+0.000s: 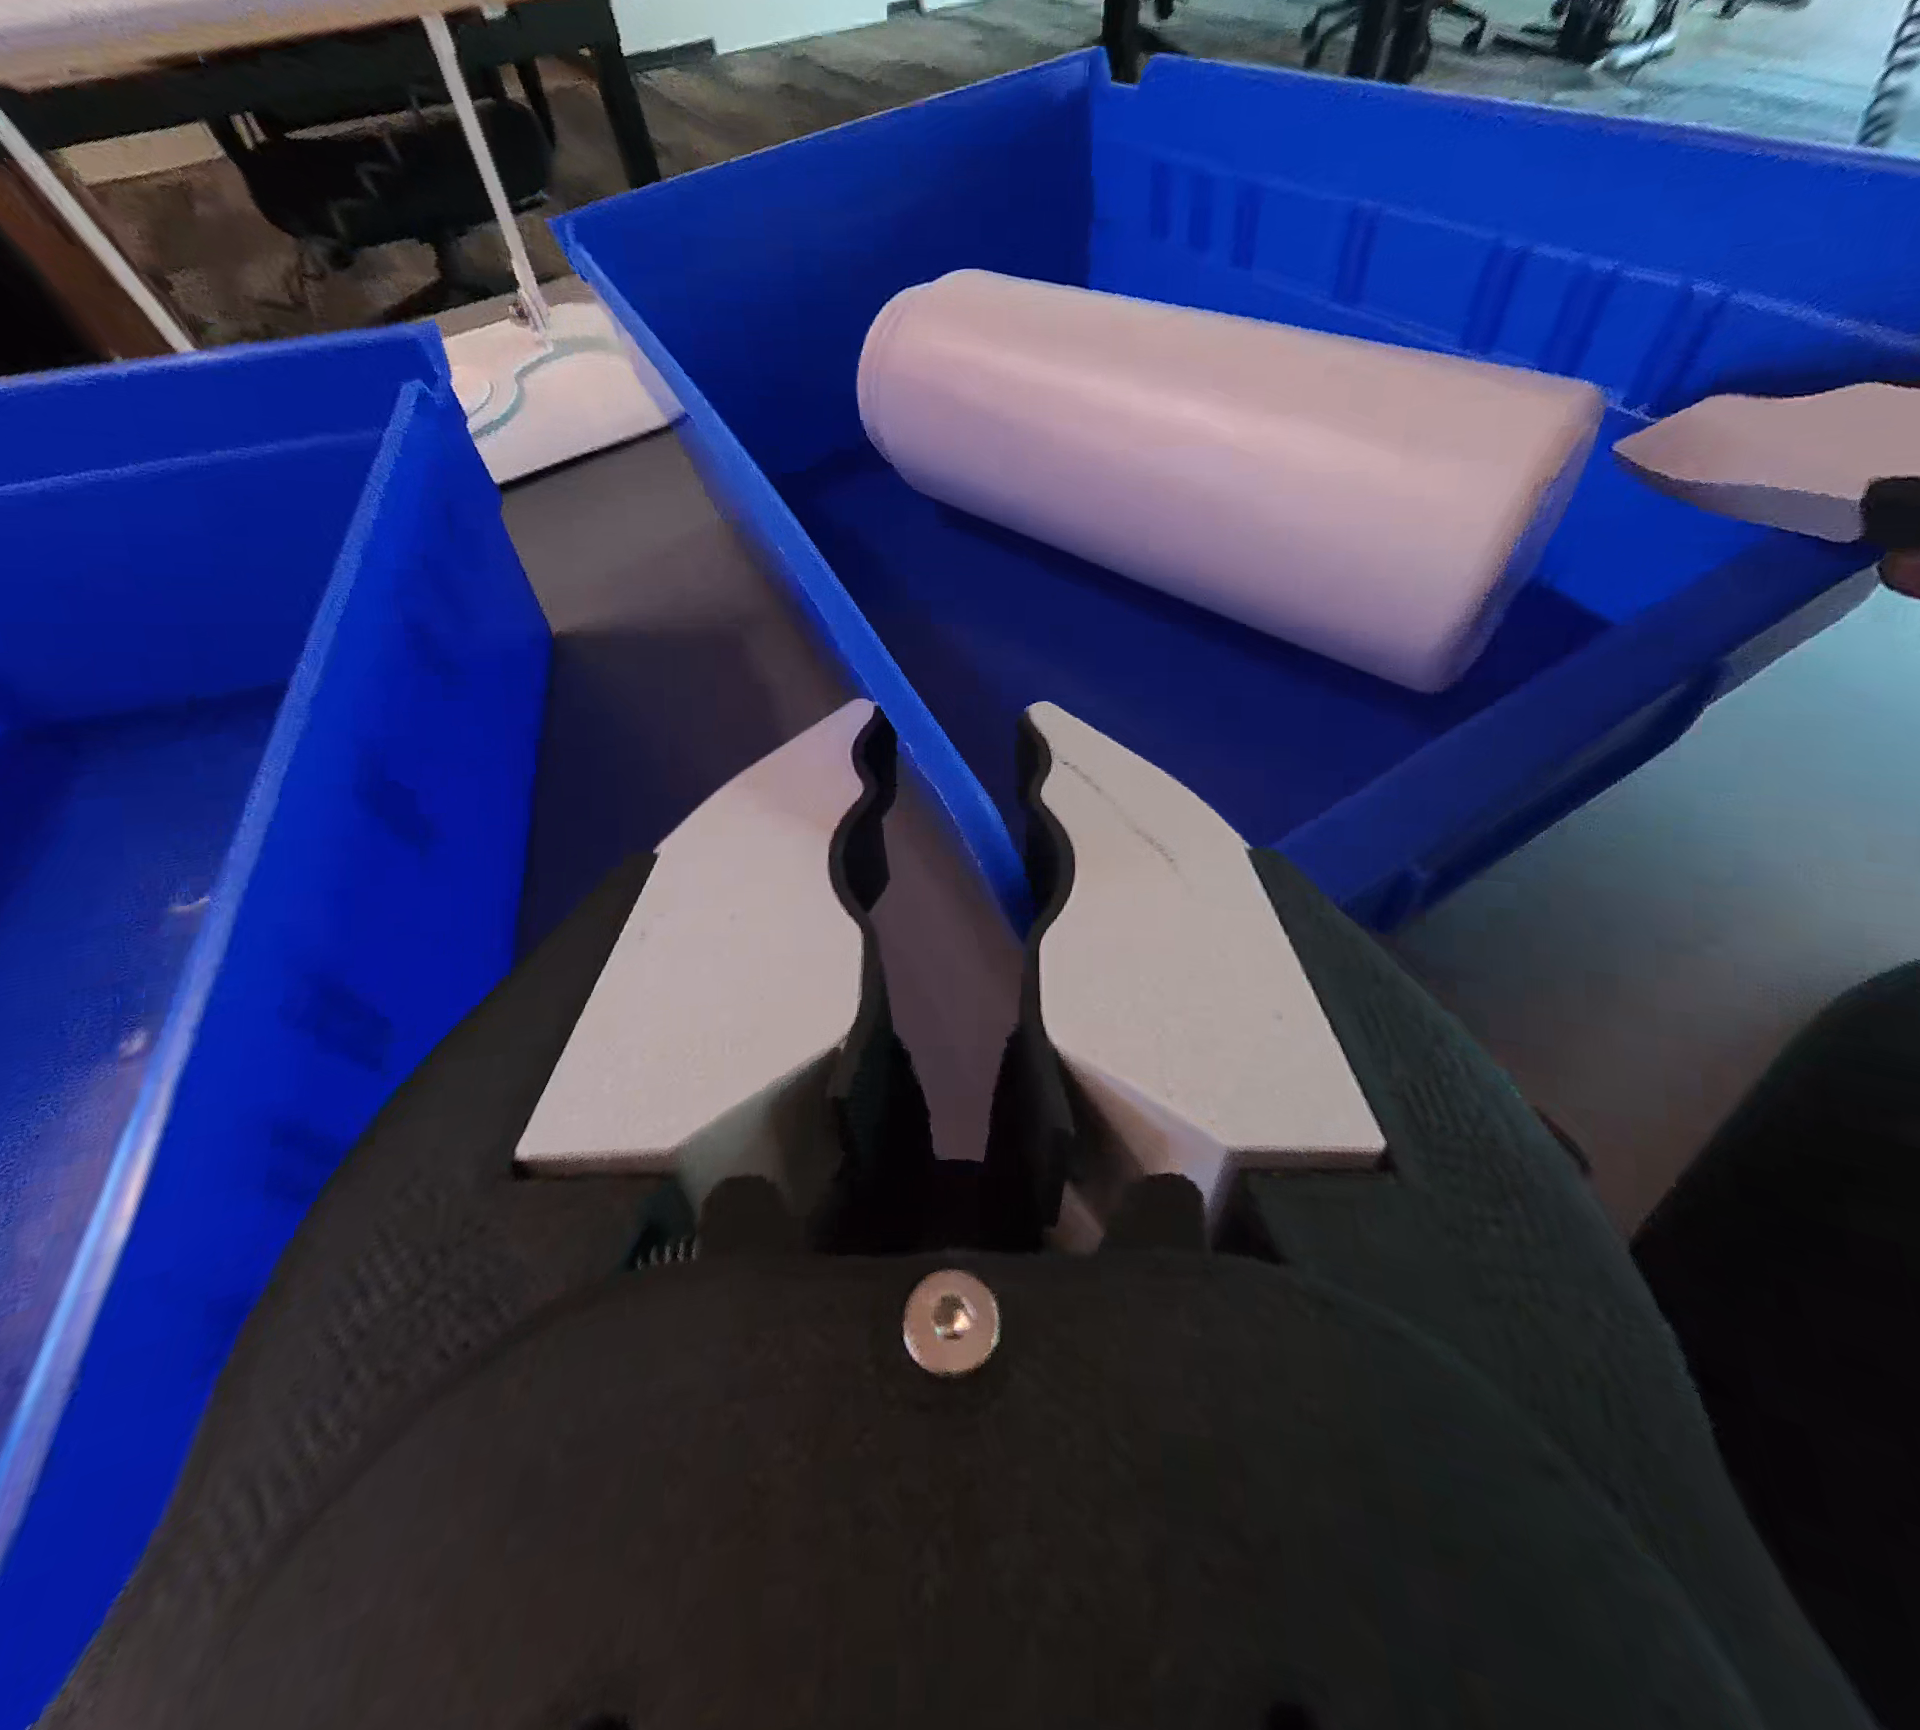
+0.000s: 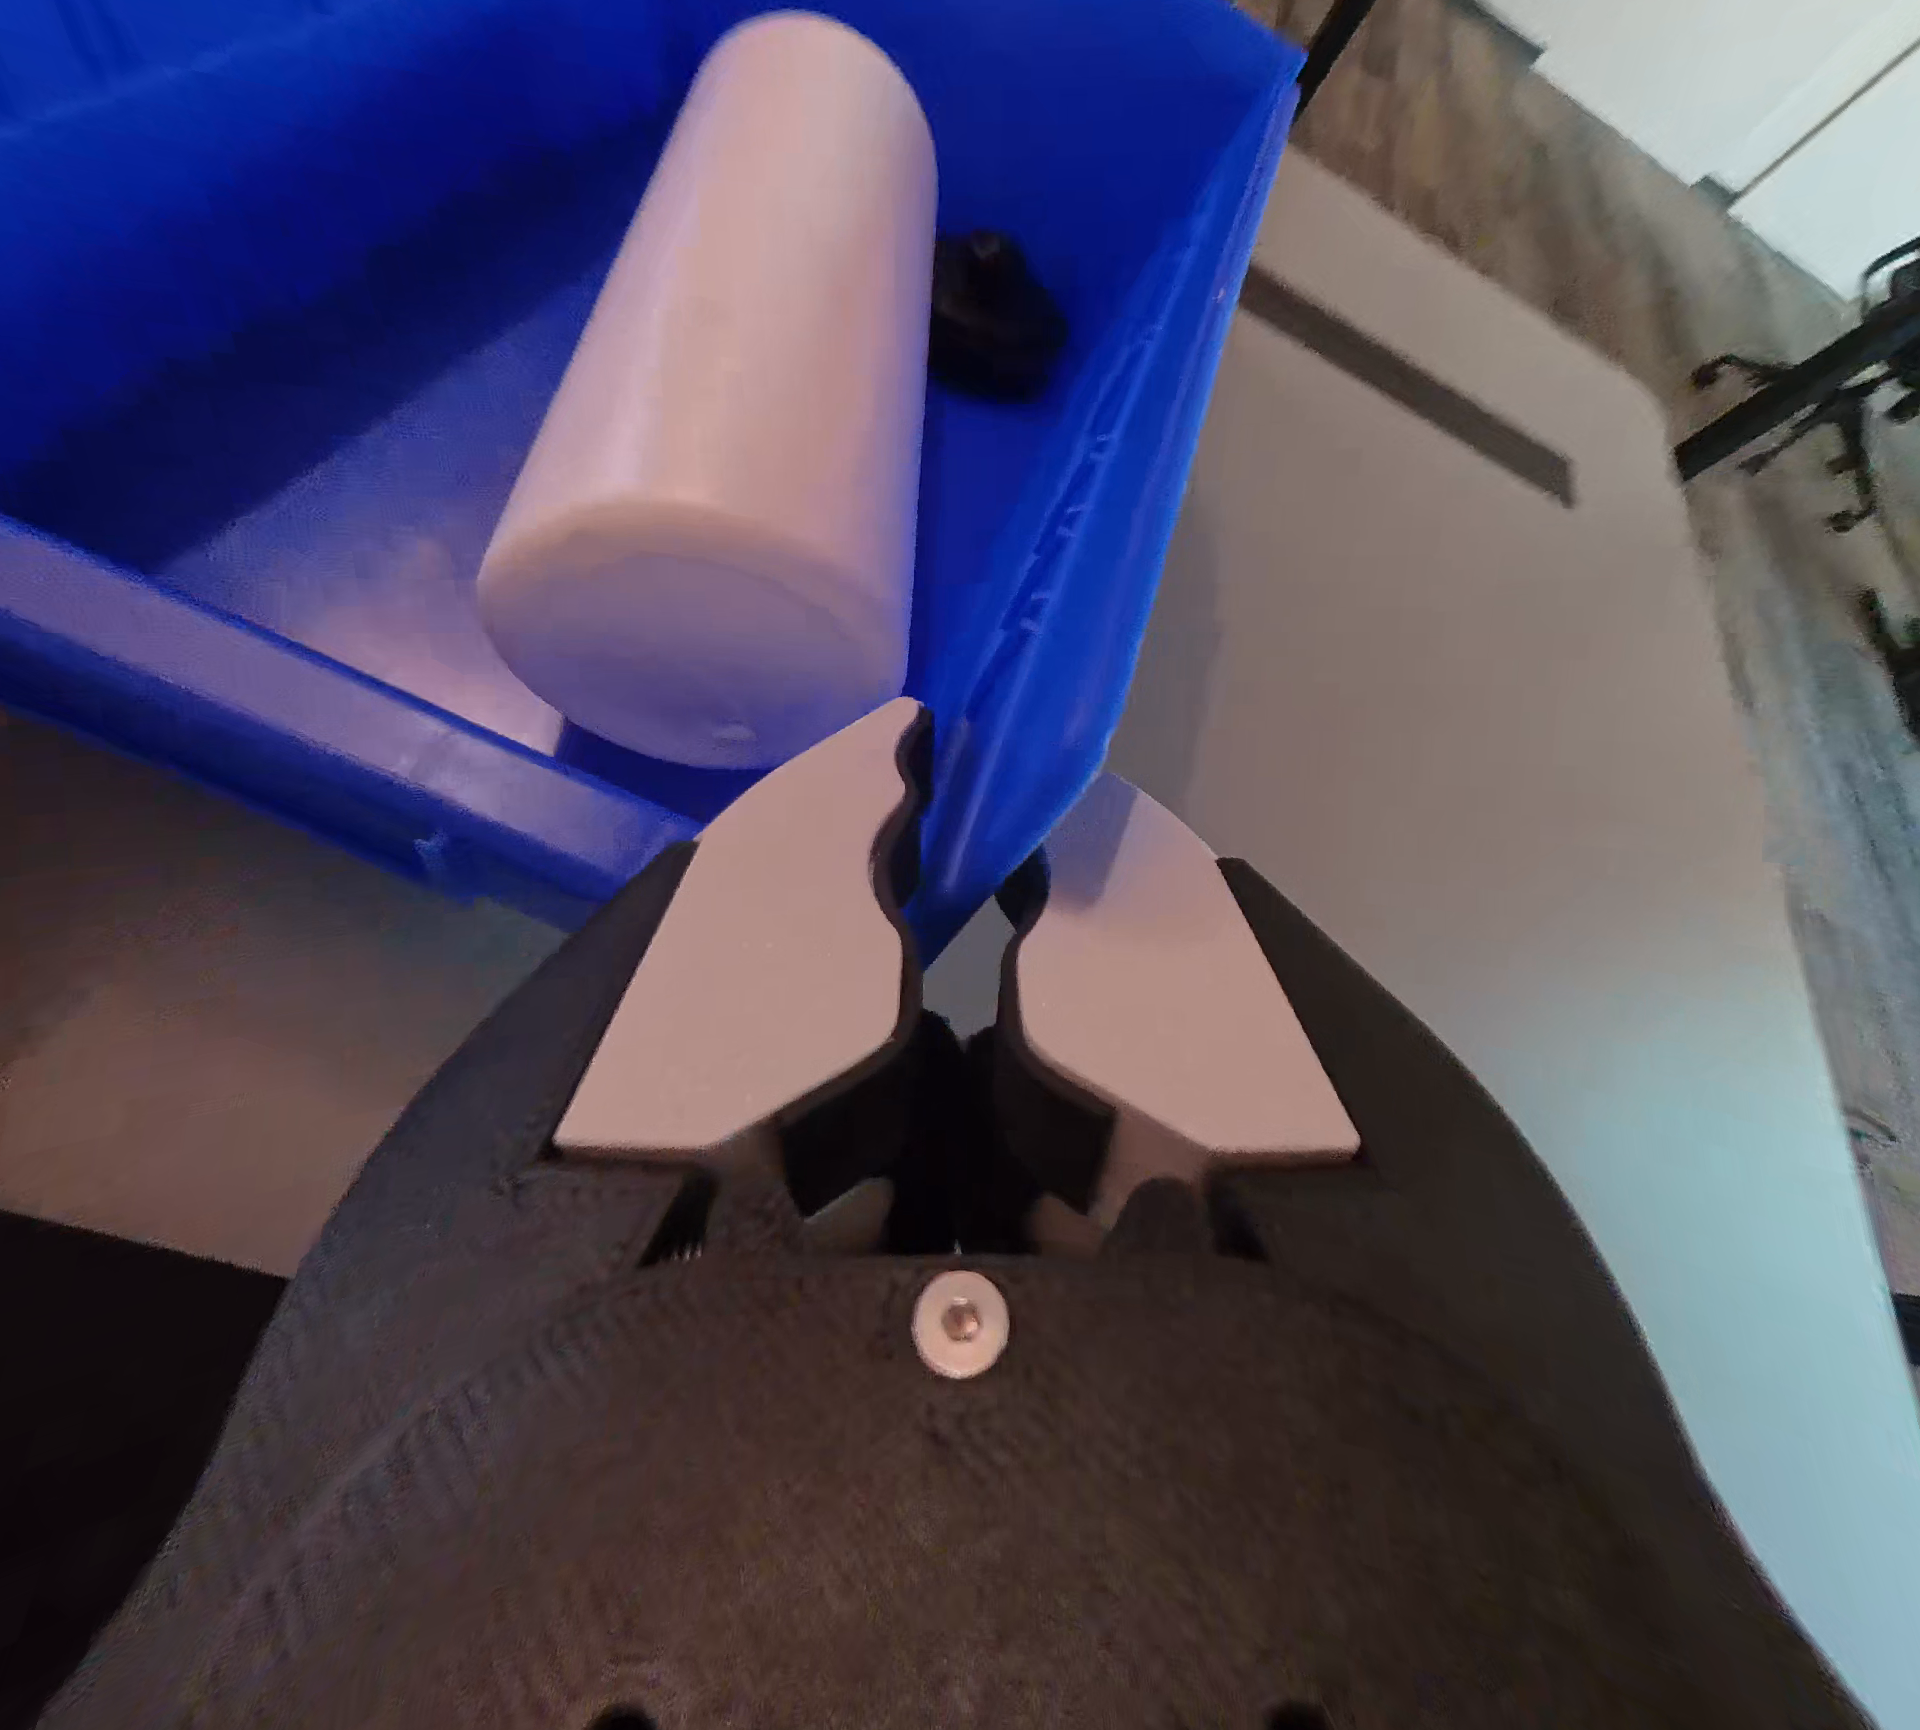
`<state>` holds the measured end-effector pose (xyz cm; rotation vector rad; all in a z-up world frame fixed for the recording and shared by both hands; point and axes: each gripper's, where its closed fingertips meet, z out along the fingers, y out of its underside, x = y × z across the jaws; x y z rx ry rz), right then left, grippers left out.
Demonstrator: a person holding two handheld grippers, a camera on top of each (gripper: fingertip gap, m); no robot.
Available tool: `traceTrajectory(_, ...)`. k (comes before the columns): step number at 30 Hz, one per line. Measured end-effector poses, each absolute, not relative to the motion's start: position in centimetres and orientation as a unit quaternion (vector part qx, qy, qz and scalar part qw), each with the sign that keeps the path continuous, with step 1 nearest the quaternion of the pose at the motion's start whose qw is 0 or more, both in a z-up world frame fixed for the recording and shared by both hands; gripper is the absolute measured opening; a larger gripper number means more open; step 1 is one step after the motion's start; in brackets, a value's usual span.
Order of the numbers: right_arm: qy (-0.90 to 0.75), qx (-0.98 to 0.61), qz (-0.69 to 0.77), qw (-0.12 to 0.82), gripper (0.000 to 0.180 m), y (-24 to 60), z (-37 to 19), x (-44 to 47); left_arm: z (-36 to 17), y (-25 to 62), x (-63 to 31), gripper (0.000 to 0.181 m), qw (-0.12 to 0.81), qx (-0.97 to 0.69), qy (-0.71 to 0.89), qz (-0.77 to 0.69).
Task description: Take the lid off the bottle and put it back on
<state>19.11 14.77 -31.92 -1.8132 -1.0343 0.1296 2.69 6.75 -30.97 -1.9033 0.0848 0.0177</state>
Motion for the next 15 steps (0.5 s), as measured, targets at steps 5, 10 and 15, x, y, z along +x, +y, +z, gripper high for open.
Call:
traceTrajectory(5,-0.406,-0.721,0.028,0.561,0.010,13.7,-26.7,19.2,-26.0,6.1,2.3,0.021,0.622,-0.781,0.056,0.026)
traceTrajectory(10,-0.393,-0.703,0.024,0.592,0.010,12.0,-21.1,17.6,-20.6,4.4,0.5,0.022,0.655,-0.752,0.067,0.033)
traceTrajectory(15,-0.415,-0.672,0.035,0.612,0.009,9.6,-17.9,12.7,-18.0,0.7,-4.1,0.022,0.669,-0.739,0.046,0.069)
